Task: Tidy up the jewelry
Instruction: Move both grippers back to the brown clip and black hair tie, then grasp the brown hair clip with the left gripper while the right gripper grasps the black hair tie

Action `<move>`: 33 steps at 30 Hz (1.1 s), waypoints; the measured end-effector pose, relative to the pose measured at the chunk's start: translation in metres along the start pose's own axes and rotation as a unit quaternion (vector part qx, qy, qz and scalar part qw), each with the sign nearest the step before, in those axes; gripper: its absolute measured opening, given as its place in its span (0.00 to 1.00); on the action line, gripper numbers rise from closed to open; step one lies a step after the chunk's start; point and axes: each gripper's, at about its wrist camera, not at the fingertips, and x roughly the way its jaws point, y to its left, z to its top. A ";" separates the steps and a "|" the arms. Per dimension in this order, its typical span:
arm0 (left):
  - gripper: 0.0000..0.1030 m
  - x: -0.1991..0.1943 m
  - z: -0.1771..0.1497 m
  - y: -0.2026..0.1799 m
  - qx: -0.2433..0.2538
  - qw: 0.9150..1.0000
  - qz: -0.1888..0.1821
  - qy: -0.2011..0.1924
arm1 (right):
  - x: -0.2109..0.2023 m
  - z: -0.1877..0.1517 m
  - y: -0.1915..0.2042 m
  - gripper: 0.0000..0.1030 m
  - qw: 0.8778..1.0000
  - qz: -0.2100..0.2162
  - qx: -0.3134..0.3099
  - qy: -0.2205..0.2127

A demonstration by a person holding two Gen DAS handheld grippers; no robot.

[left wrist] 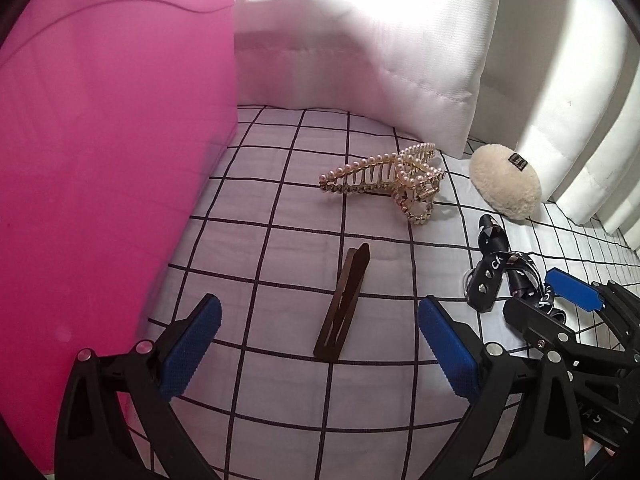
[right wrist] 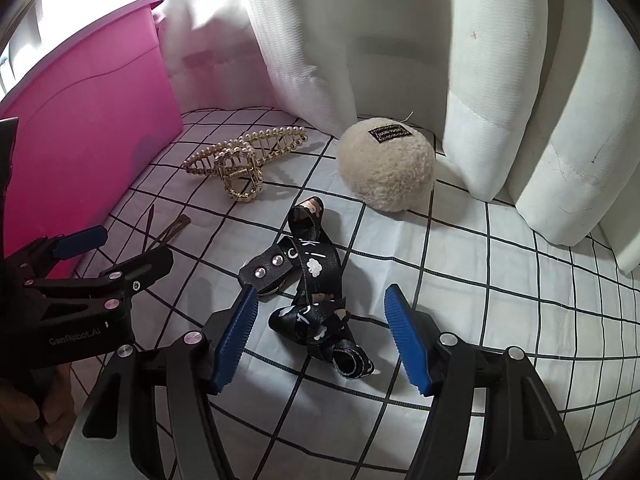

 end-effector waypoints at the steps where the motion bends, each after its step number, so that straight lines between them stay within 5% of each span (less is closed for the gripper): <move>1: 0.94 0.003 0.000 -0.001 0.000 1.000 -0.001 0.002 | 0.002 0.000 0.000 0.61 1.000 -0.001 -0.001 0.002; 19: 0.92 0.019 0.000 -0.008 0.018 1.000 0.012 -0.010 | 0.015 -0.001 0.008 0.60 0.998 -0.037 -0.039 -0.019; 22: 0.72 0.011 -0.003 -0.007 0.016 1.000 0.012 -0.019 | 0.013 -0.002 0.007 0.52 0.998 -0.040 -0.038 -0.020; 24: 0.59 0.007 -0.003 -0.005 0.016 1.000 0.011 -0.023 | 0.011 -0.003 0.005 0.33 0.999 -0.032 -0.033 -0.018; 29: 0.13 0.001 -0.004 -0.008 0.026 0.999 0.005 -0.026 | 0.007 -0.004 0.009 0.27 0.999 -0.027 -0.034 -0.017; 33: 0.13 -0.003 -0.006 -0.010 0.022 0.999 -0.003 -0.023 | 0.001 -0.008 0.005 0.24 1.000 -0.012 -0.016 -0.016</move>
